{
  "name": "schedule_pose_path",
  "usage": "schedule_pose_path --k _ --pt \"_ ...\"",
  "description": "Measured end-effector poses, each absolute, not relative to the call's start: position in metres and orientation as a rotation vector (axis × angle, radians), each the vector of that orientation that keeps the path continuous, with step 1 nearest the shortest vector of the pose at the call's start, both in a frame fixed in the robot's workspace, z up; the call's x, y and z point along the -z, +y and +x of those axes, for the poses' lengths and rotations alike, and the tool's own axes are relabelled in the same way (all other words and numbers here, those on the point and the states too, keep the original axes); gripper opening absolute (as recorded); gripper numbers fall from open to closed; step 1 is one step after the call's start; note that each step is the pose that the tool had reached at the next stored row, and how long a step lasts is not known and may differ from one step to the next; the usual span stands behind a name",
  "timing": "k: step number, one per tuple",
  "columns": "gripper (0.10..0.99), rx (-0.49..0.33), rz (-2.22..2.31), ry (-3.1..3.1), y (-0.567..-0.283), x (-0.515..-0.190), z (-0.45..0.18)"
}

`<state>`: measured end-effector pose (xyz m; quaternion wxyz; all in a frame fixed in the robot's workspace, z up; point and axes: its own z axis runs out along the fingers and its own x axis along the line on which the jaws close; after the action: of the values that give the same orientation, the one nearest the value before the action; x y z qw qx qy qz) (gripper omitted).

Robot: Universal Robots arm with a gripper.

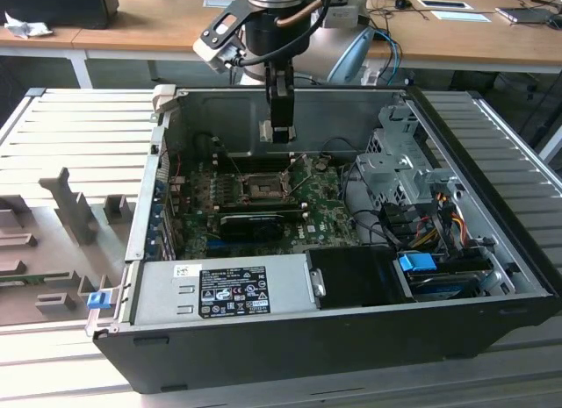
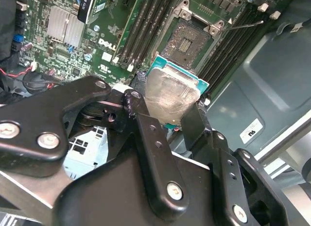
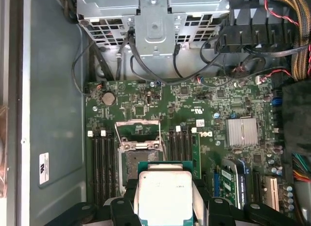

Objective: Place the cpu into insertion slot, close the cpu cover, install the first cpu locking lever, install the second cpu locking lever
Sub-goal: 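Place the cpu into insertion slot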

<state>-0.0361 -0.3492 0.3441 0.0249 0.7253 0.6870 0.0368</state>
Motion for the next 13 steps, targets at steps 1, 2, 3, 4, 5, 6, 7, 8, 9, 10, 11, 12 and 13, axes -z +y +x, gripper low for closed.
schedule_pose_path --k 1,2,3,4,5,6,7,8,9,10,11,12,13 --pt "0.529 -0.114 2.250 2.118 -0.3492 -0.3439 -0.0361" --pt "0.529 -0.113 2.254 2.113 -0.3492 -0.3438 -0.0361" --pt "0.529 -0.113 2.258 2.109 -0.3492 -0.3436 -0.0361" --pt "0.529 -0.113 2.262 2.104 -0.3492 -0.3434 -0.0361" --pt "0.529 -0.113 2.265 2.100 -0.3492 -0.3433 -0.0361" --pt "0.529 -0.112 2.271 2.094 -0.3492 -0.3431 -0.0361" --pt "0.529 -0.112 2.275 2.090 -0.3492 -0.3429 -0.0361" --pt "0.529 -0.112 2.280 2.084 -0.3492 -0.3427 -0.0361" --pt "0.529 -0.111 2.284 2.079 -0.3492 -0.3425 -0.0361" --pt "0.529 -0.111 2.291 2.071 -0.3492 -0.3421 -0.0361" --pt "0.529 -0.111 2.296 2.066 -0.3492 -0.3418 -0.0361" --pt "0.529 -0.111 2.301 2.060 -0.3492 -0.3416 -0.0361" --pt "0.529 -0.110 2.315 2.044 -0.3492 -0.3404 -0.0361"
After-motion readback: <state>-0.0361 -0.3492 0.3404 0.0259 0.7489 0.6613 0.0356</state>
